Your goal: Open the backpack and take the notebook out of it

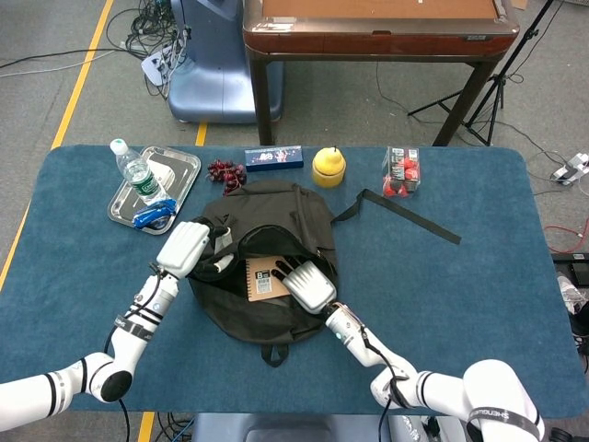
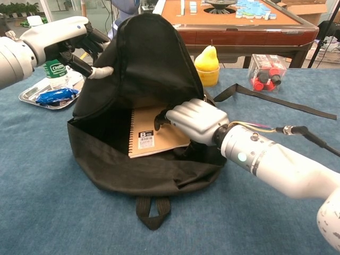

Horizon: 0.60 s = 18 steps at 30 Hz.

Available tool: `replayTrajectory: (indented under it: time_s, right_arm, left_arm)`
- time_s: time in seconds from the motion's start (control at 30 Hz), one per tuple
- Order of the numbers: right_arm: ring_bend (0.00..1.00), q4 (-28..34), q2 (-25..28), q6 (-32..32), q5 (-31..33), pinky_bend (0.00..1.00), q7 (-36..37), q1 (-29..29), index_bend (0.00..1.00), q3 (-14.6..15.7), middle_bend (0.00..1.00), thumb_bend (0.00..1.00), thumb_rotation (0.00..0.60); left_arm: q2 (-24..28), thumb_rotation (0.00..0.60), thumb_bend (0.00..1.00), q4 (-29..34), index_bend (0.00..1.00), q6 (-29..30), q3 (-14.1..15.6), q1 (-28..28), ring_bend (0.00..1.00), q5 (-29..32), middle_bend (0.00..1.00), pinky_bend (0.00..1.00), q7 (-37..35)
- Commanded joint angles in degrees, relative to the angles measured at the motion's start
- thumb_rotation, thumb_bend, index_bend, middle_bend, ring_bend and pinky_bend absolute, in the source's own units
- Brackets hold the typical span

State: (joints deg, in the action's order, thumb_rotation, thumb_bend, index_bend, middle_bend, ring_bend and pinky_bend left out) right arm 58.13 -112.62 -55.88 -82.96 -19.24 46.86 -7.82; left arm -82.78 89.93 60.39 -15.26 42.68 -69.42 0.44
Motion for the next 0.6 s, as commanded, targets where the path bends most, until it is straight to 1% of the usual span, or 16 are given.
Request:
replayTrajectory:
  time_s: [0.03, 0.1, 0.2, 0.37, 0.6]
  right_arm:
    - [0.14, -0.2, -0.3, -0.2, -0.3, 0.21, -0.1, 0.2, 0.31, 0.1, 0.25, 0.35, 0.600]
    - [0.15, -0.5, -0.5, -0.5, -0.6, 0.21, 0.0, 0.3, 0.33, 0.1, 0.26, 0.35, 0.600]
    - [0.17, -1.2, -0.6, -1.4, -1.1, 0.22, 1.0, 0.2, 0.40, 0.1, 0.28, 0.39, 0.600]
    - [0.22, -2.5, -1.0, -2.6, -2.3, 0.26, 2.7, 0.3, 0.50, 0.2, 0.34, 0.44, 0.600]
    - [0.30, -4.7, -1.9, -4.8, -4.0, 0.32, 4.8, 0.6, 0.64, 0.4, 0.42, 0.46, 0.600]
  left_arm:
    - [0.0, 0.600, 0.46, 0.0, 0.73, 0.0, 0.0, 0.0, 0.55, 0.0, 0.71, 0.31, 0.1]
    - [0.0, 0.600, 0.46, 0.1, 0.73, 0.0, -0.1, 0.0, 0.55, 0.0, 0.71, 0.31, 0.1]
    - [0.1, 0.600, 0.46, 0.1, 0.73, 0.1, -0.2, 0.0, 0.55, 0.0, 0.71, 0.31, 0.0]
    - [0.0, 0.600, 0.46, -0.1, 0.73, 0.0, -0.1, 0.0, 0.55, 0.0, 0.71, 0.31, -0.1]
    - [0.2, 0.600, 0.46, -0.2, 0.73, 0.1, -0.3, 0.0, 0.55, 0.1, 0.70, 0.31, -0.1]
